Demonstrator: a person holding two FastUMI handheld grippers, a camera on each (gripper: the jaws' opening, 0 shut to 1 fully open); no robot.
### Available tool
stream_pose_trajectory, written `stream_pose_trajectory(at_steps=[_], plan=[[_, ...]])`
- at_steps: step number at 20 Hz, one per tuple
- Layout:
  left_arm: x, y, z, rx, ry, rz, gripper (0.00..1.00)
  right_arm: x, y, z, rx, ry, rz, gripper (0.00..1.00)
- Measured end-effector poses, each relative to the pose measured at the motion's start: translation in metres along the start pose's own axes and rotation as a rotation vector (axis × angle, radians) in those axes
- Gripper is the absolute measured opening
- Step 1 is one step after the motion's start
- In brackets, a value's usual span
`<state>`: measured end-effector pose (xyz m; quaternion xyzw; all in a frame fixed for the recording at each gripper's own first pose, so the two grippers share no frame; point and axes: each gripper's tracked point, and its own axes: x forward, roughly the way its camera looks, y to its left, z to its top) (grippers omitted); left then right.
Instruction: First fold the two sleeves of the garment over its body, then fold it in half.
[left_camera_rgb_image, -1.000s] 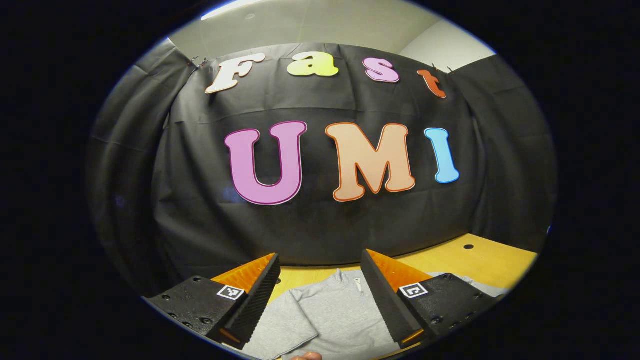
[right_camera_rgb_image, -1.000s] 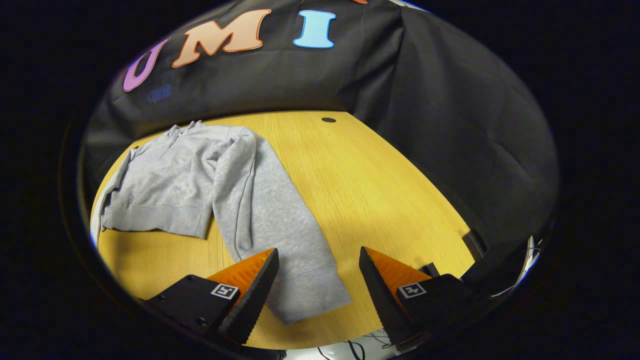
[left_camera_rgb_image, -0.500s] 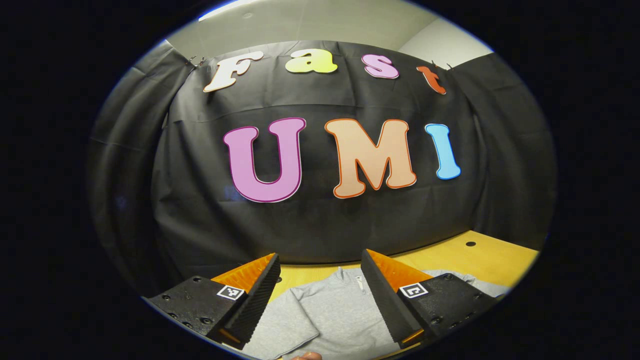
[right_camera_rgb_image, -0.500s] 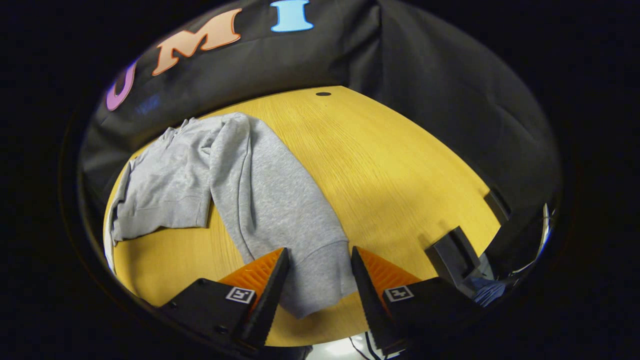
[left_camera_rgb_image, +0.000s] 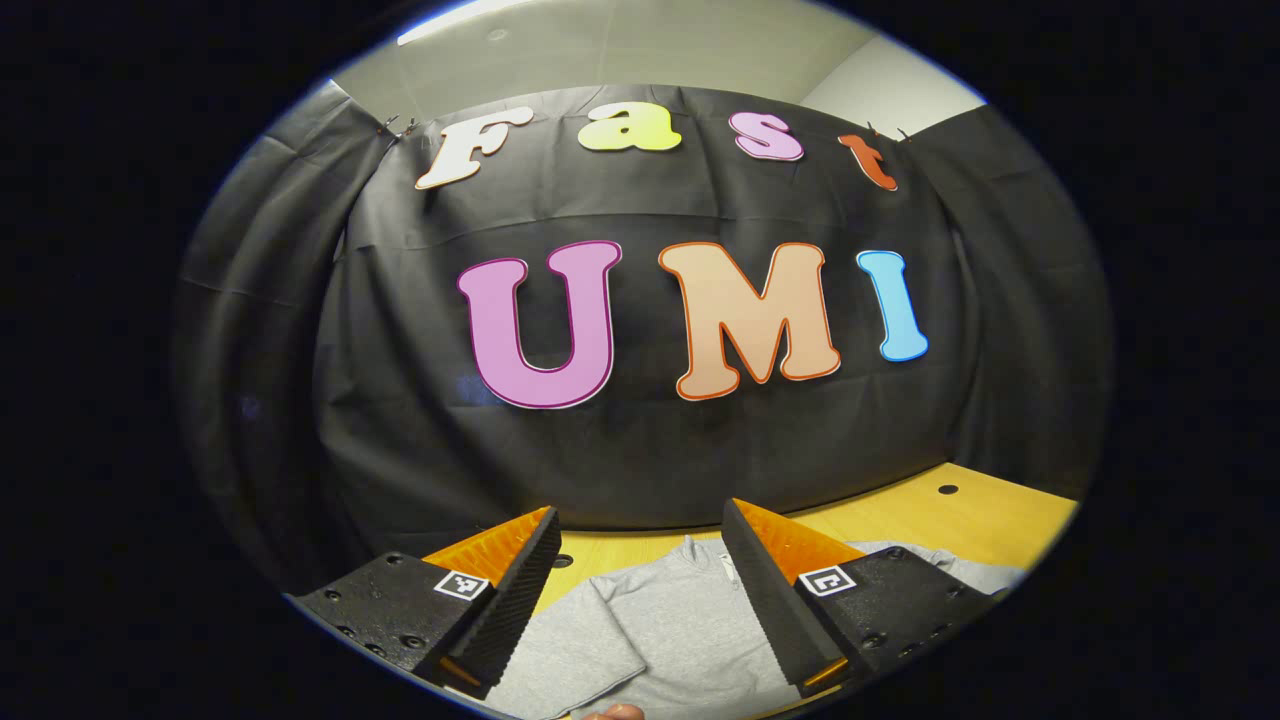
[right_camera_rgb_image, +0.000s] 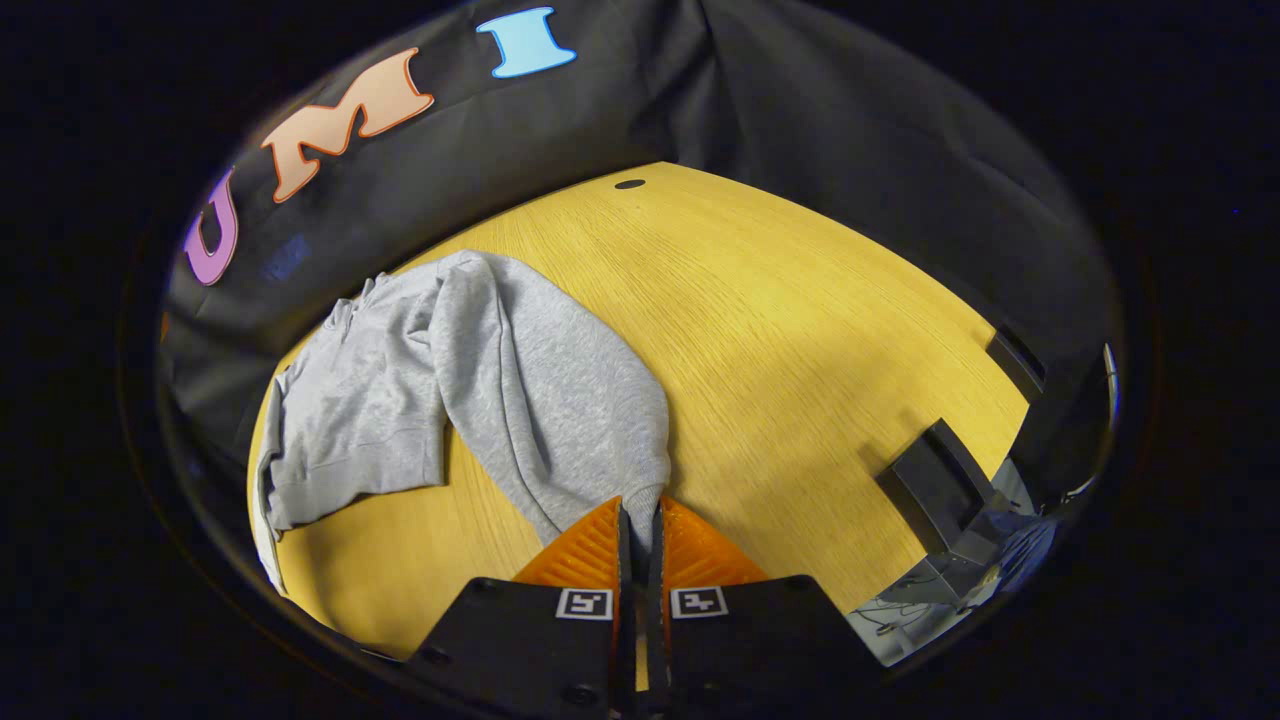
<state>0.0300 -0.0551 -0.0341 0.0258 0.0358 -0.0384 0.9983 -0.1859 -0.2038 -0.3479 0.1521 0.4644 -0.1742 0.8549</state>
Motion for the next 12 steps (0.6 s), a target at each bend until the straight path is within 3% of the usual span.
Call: stream_pose_trajectory(at_steps=[8,12], plan=[[-0.009,0.017,-0.006,-0.009,0.015,0.042,0.96,-0.01,0.02,0.079,0.062,-0.129,0.051,0.07],[-0.014,0.032,-0.006,-0.003,0.015,0.077,0.96,-0.013,0.041,0.116,0.024,-0.187,0.085,0.07]])
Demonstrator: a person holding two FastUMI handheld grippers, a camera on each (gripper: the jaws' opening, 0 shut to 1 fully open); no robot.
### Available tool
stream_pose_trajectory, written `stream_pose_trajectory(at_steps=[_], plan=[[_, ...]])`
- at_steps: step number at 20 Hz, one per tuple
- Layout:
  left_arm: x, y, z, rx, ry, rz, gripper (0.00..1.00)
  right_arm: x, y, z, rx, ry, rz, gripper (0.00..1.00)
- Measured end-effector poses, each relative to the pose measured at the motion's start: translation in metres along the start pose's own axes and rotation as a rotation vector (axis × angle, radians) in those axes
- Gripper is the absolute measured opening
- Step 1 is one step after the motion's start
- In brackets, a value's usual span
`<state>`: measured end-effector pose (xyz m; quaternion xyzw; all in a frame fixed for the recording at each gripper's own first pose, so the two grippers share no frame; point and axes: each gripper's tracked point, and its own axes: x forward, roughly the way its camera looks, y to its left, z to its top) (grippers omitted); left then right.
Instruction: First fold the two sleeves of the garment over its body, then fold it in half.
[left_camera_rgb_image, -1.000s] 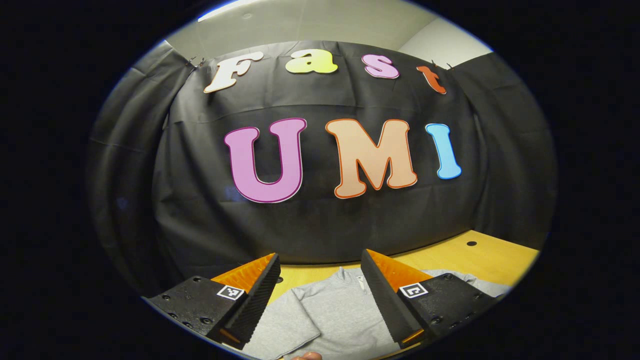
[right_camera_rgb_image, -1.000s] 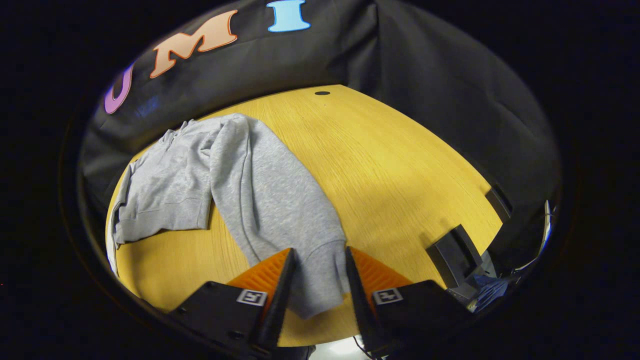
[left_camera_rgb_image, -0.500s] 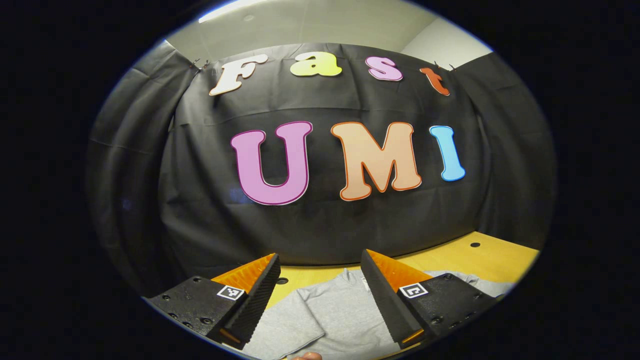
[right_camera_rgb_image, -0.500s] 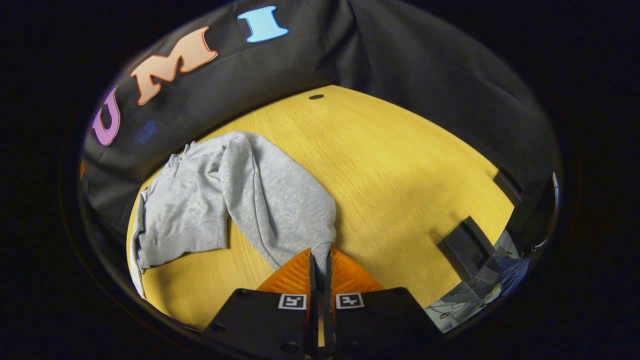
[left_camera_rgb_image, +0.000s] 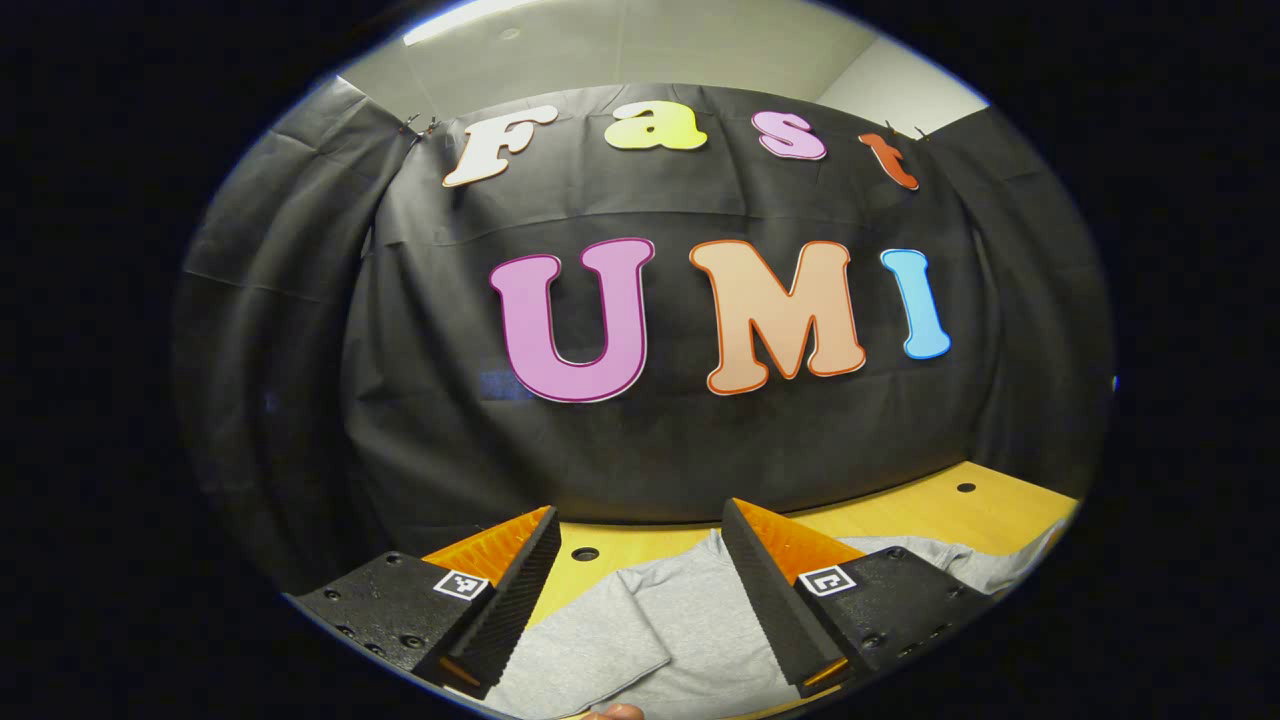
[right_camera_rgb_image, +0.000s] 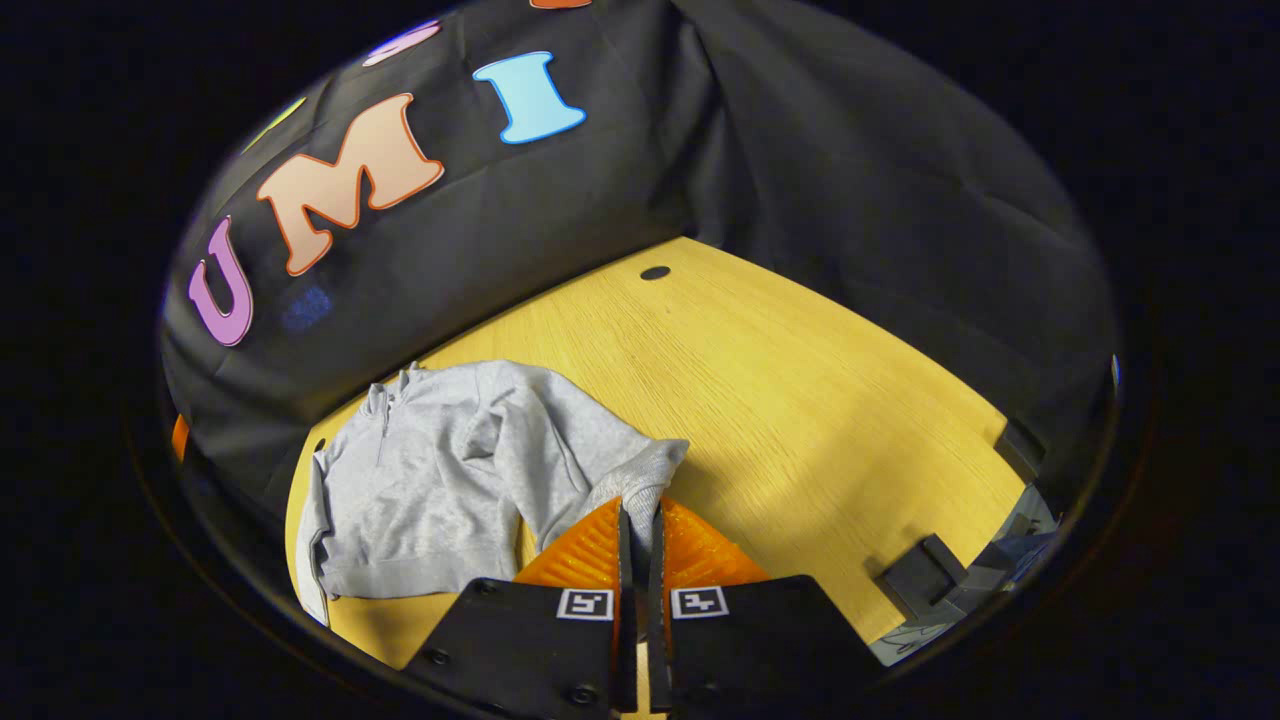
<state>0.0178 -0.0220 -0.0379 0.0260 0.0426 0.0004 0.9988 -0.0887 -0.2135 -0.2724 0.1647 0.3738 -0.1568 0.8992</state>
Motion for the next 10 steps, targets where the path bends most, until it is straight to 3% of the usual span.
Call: stream_pose_trajectory(at_steps=[10], plan=[[-0.013,0.05,0.0,0.033,0.001,0.119,0.99,0.02,0.101,0.069,-0.131,-0.094,0.148,0.07]])
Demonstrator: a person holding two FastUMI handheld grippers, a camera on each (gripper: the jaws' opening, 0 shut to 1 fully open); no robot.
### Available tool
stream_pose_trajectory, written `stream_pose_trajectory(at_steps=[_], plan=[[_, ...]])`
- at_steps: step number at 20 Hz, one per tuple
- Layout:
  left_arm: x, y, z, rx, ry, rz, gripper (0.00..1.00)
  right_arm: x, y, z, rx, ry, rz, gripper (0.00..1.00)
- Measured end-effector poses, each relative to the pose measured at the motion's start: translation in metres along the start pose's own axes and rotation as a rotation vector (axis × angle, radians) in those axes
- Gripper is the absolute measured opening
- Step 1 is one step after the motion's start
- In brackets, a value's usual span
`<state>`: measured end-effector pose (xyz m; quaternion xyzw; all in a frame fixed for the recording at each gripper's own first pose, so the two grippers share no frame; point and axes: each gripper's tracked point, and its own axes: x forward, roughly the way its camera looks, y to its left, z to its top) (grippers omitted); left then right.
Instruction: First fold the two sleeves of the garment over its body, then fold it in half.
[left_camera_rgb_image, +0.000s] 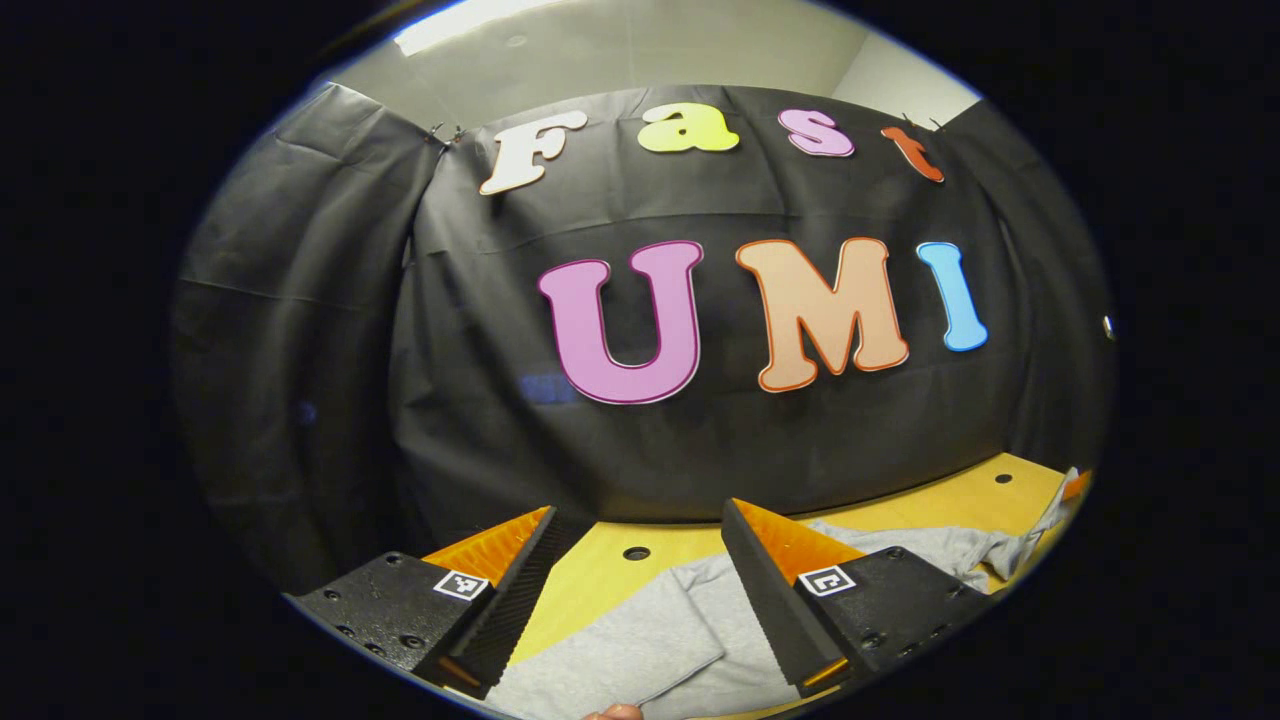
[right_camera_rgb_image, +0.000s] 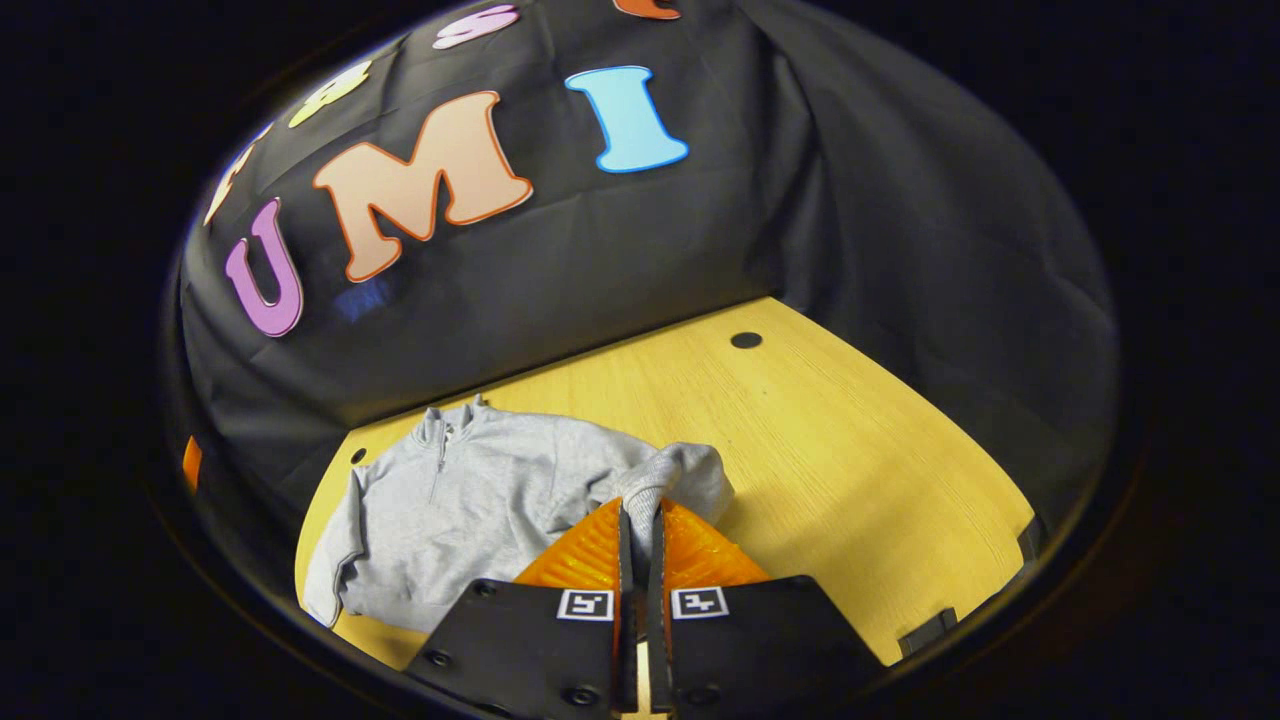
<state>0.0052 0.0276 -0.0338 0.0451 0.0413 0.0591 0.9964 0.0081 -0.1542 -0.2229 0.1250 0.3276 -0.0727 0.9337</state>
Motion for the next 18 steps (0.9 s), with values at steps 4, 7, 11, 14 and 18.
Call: stream_pose_trajectory(at_steps=[4,7,11,14,18], plan=[[-0.002,0.02,-0.004,0.009,0.011,0.047,0.99,0.018,0.048,0.011,-0.057,-0.008,0.071,0.07],[-0.006,0.039,-0.007,0.017,0.018,0.09,0.99,0.033,0.08,0.017,-0.074,-0.008,0.114,0.07],[-0.011,0.065,-0.009,0.027,0.025,0.147,0.99,0.051,0.12,0.023,-0.07,0.001,0.163,0.07],[-0.016,0.083,-0.014,0.025,0.035,0.188,0.99,0.064,0.153,0.027,-0.094,0.007,0.201,0.07],[-0.022,0.105,-0.021,0.02,0.052,0.236,0.96,0.078,0.202,0.028,-0.146,0.005,0.257,0.07]])
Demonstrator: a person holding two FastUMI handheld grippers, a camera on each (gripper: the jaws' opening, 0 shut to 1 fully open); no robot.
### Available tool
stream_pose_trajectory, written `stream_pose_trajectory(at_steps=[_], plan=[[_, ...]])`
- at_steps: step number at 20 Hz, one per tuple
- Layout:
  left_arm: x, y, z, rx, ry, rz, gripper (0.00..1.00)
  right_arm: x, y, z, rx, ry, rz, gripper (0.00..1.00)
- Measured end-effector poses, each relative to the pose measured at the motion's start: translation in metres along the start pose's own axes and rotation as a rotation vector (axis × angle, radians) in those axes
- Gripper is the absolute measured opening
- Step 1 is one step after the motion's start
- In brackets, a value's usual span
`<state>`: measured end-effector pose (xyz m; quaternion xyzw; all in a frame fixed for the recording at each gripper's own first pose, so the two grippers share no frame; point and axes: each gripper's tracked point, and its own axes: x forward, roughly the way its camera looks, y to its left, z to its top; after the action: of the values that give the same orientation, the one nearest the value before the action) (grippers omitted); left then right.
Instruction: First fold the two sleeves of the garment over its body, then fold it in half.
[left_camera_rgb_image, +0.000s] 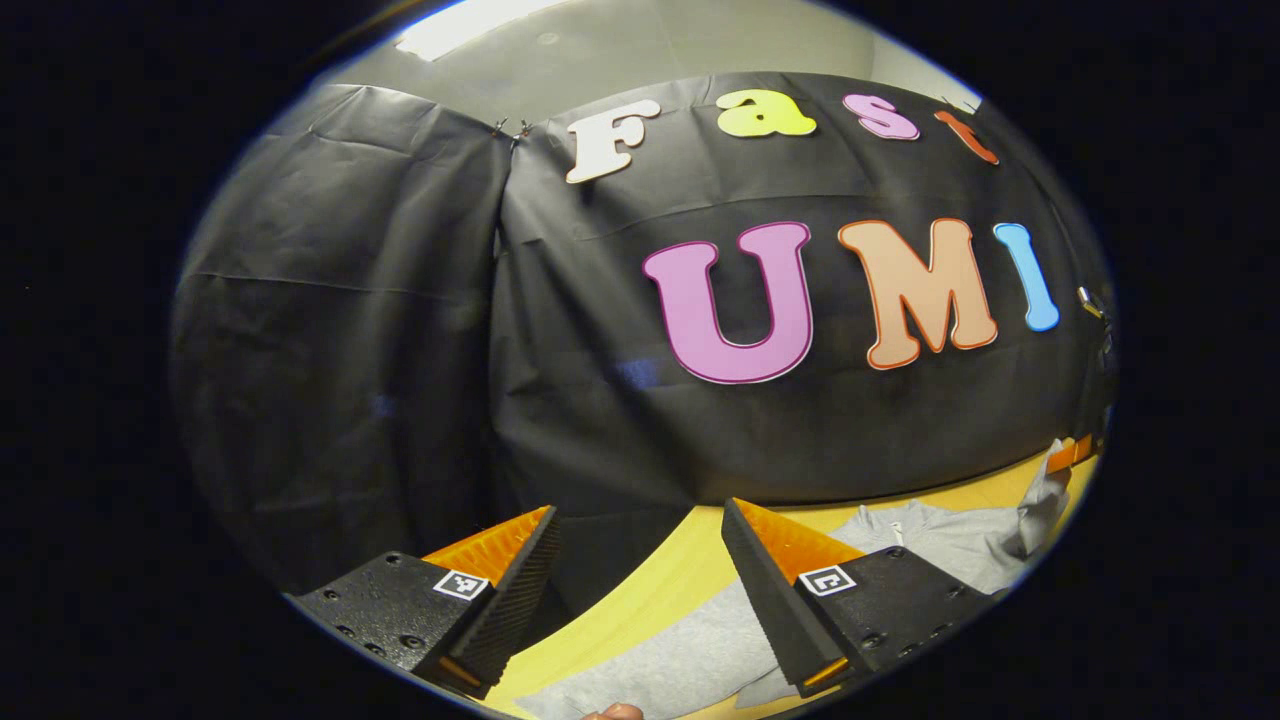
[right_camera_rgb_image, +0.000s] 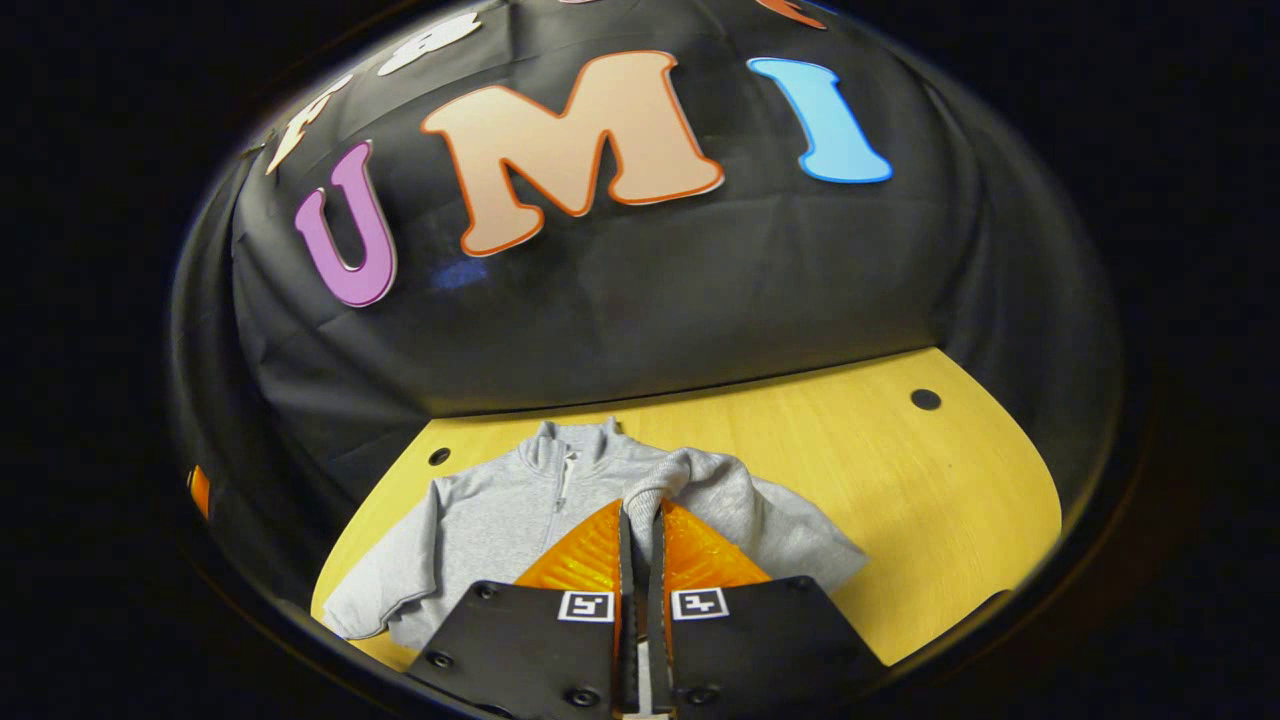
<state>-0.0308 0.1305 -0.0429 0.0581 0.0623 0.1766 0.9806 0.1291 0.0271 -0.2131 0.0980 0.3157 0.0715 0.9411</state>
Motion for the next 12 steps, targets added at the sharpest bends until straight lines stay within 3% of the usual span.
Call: stream_pose_trajectory(at_steps=[7,12], plan=[[-0.002,0.037,-0.01,0.002,0.021,0.066,0.96,0.037,0.082,-0.008,-0.053,0.036,0.114,0.07],[-0.01,0.071,-0.018,0.007,0.034,0.127,0.99,0.061,0.14,-0.04,-0.134,0.106,0.19,0.07]])
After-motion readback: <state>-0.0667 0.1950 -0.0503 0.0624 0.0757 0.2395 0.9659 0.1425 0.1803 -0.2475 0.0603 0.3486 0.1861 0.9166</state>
